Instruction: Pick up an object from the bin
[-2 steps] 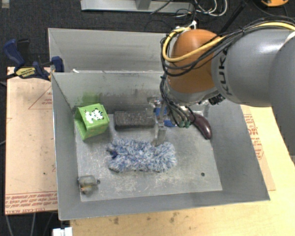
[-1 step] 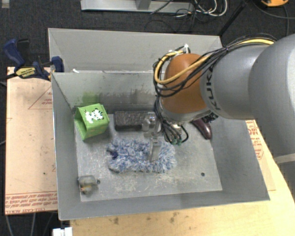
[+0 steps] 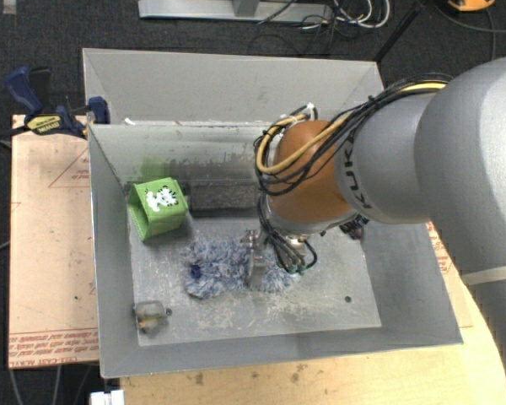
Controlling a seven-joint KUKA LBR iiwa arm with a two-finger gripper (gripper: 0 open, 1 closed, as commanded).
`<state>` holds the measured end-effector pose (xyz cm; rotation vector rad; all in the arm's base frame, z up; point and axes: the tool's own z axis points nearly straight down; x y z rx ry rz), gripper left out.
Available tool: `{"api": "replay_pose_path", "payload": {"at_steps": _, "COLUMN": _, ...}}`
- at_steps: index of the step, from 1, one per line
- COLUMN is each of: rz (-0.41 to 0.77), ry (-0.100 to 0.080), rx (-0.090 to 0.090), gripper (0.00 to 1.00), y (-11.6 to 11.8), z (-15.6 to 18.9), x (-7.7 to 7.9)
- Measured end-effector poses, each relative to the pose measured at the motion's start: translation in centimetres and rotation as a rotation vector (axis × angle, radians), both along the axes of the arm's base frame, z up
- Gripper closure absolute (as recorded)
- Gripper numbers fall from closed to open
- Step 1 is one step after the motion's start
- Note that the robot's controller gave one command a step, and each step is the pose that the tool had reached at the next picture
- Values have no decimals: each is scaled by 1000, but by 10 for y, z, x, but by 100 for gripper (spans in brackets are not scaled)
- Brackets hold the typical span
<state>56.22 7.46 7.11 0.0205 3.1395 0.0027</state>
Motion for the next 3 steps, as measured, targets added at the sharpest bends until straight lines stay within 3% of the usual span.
{"api": "replay_pose_path", "payload": {"at_steps": 1, "rz": 0, "ry": 0, "rx": 0, "gripper": 100, "y": 0, "z": 0, "x": 0}}
{"api": "replay_pose_path", "payload": {"at_steps": 2, "rz": -55, "ry": 0, "rx": -1, "gripper": 100, "y": -28, "z": 109, "x": 8}}
{"api": "replay_pose_path", "payload": {"at_steps": 3, "rz": -55, "ry": 0, "rx": -1, "gripper": 100, "y": -28, "z": 109, "x": 8}}
